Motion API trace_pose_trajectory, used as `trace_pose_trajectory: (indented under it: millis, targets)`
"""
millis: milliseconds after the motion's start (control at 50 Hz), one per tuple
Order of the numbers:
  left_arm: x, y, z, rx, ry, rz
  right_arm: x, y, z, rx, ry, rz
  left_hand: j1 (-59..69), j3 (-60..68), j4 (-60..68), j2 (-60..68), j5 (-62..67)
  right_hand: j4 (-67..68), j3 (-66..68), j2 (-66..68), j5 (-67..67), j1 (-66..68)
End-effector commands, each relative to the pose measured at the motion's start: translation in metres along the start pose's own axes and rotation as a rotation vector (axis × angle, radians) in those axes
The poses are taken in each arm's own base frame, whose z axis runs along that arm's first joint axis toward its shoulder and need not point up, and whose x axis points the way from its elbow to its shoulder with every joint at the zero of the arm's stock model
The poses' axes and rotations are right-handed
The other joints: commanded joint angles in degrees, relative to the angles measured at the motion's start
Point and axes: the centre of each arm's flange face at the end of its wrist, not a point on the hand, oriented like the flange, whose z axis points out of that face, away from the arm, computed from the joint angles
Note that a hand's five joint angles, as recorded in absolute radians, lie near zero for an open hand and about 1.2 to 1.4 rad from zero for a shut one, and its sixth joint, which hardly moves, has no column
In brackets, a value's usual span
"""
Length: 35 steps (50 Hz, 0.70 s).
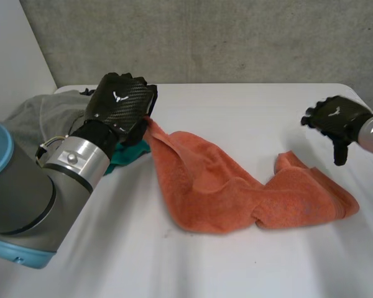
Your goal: Fold the laundry.
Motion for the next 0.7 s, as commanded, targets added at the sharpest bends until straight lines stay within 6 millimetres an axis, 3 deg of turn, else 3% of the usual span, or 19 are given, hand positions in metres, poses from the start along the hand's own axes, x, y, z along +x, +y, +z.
trace_pose_trajectory:
  millis: [20,120,280,460,700]
  targets:
    - [0.002,0.006,-0.005,-0.023,0.004,-0.001,-0.027,0.011,0.022,0.046,-0.149,-0.017,15.8,11.6,11.1,11.2,13.4,-3.5,-2.1,-2.6,-3.8,-1.3]
    - [-0.004,0.009,-0.003,-0.031,-0.011,0.000,-0.038,0.016,0.019,-0.010,-0.232,0.039,15.8,11.6,11.1,11.2,13.4,6.3,7.7,7.2,6.0,8.5]
    - [-0.013,0.014,-0.001,-0.043,-0.034,0.002,-0.021,0.018,0.012,-0.071,-0.162,0.267,15.8,11.6,11.1,11.2,13.4,18.4,19.8,19.4,18.1,20.6]
    - [-0.013,0.015,-0.001,-0.046,-0.037,0.001,-0.020,0.032,0.009,-0.122,-0.177,0.335,15.8,11.6,11.1,11.2,13.4,18.3,19.7,19.2,18.0,20.4]
    - [-0.013,0.016,0.000,-0.050,-0.035,0.002,-0.038,0.050,0.015,-0.178,-0.259,0.385,15.8,11.6,11.1,11.2,13.4,13.9,15.3,14.8,13.6,16.1]
